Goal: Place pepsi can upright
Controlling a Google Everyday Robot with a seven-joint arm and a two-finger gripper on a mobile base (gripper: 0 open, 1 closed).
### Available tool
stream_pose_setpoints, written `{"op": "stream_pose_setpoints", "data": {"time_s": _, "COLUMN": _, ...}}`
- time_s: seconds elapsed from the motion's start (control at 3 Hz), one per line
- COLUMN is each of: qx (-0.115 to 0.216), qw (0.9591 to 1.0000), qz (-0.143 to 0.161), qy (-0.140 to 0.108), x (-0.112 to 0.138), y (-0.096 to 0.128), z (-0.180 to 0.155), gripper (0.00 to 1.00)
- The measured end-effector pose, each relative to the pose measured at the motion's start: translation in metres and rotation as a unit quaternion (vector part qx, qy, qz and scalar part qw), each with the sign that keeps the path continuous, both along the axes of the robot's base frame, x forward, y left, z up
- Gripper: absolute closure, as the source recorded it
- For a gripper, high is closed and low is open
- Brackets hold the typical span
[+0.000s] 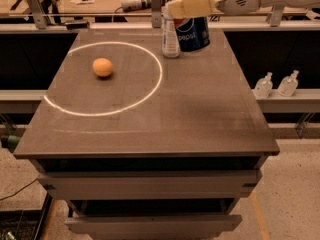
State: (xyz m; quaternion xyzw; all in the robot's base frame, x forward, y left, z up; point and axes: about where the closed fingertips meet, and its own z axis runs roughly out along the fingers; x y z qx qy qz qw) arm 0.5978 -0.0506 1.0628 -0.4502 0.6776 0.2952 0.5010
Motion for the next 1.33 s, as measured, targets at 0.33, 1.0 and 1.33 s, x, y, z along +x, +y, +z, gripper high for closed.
{"op": "stream_pose_setpoints", "data": {"time_s": 0.33, "qx": -0.062, "qw": 0.9933, "qz": -0.001, "qy": -0.098, "x": -0.0099, "y": -0.0047, "z": -0.0071, "gripper": 1.00}}
{"op": "stream_pose_setpoints", "data": {"time_s": 1.0, "qx": -0.104, "qw": 0.9669, "qz": -0.005, "qy": -0.233, "x": -0.0058, "y": -0.0046, "z": -0.0043, "gripper": 1.00}}
{"op": "stream_pose_setpoints", "data": {"time_s": 1.33, "qx": -0.104, "qw": 0.9670, "qz": -0.005, "qy": -0.233, "x": -0.0058, "y": -0.0046, "z": -0.0047, "gripper": 1.00}}
